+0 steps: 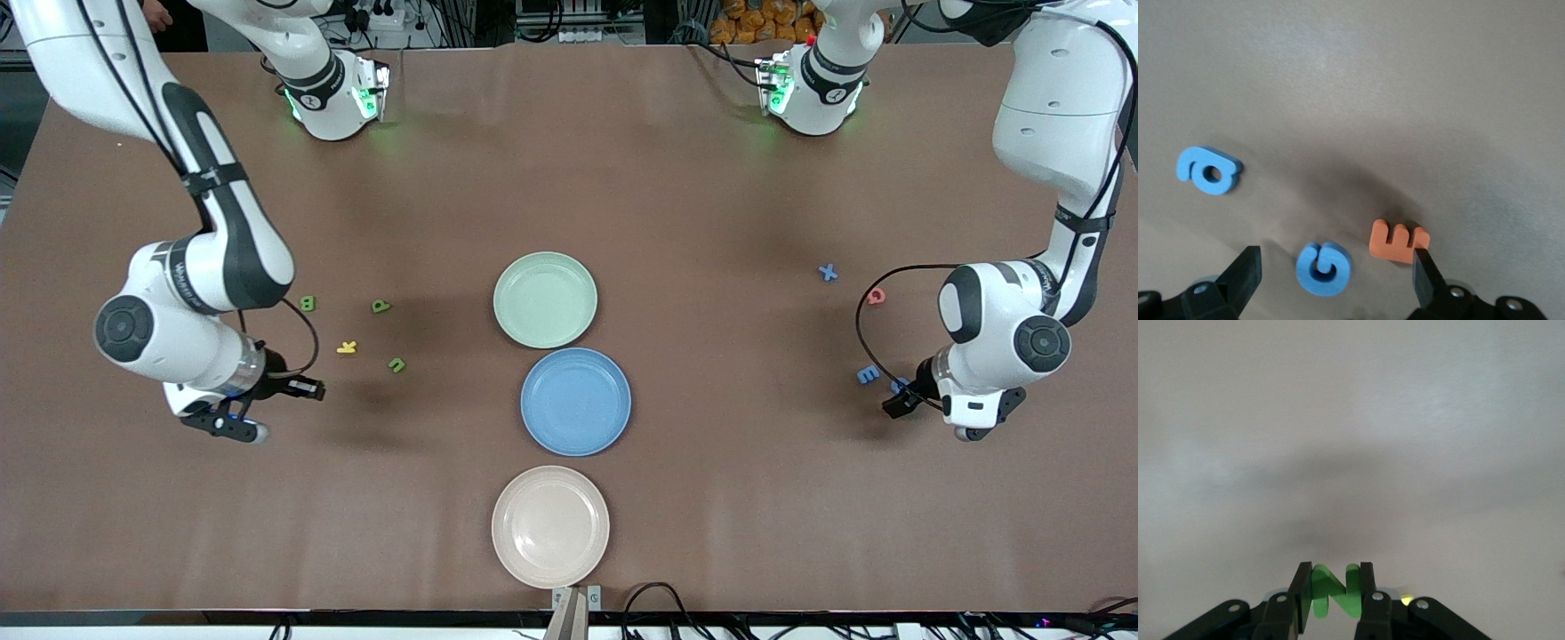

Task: Sort letters by color into matching plates
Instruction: 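Carry the N to the green plate while the left gripper aligns on G, then release the N on the green plate while the left gripper grasps blue G, then carry the G to the blue plate while the right gripper reaches green u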

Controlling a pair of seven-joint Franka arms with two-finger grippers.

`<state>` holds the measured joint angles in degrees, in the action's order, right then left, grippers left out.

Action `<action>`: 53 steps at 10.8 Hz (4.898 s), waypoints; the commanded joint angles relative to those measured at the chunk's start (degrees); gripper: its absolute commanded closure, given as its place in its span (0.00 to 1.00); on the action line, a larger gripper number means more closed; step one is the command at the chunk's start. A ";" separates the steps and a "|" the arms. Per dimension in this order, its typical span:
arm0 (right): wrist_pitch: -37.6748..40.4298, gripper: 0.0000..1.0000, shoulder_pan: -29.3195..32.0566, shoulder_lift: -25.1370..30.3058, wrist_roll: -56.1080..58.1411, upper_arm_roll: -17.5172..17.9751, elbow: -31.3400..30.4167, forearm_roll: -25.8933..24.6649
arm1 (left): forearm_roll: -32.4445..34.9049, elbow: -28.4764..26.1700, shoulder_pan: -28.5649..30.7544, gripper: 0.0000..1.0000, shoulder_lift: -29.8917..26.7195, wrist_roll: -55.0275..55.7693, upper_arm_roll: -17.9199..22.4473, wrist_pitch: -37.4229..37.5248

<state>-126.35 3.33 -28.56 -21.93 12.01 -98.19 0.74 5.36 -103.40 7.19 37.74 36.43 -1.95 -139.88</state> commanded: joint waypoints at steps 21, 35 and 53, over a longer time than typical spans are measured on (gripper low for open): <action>-7.77 0.84 -27.58 -6.51 -36.34 11.11 -4.82 -21.83 | 1.06 -1.19 1.95 0.00 -0.12 -4.87 -2.09 0.31; -6.98 0.29 -21.00 -4.76 -36.60 12.69 -4.56 -21.13 | 0.80 -0.06 0.46 1.00 -4.25 -3.47 -2.27 3.81; -2.99 0.23 0.72 5.18 -36.78 9.98 -10.60 -9.61 | -1.65 10.49 -19.84 1.00 -4.17 12.79 -11.14 16.65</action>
<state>-124.70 2.98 -24.84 -58.04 23.17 -104.08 -9.95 6.43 -94.94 -10.57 33.05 46.31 -13.22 -124.53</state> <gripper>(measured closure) 0.181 0.643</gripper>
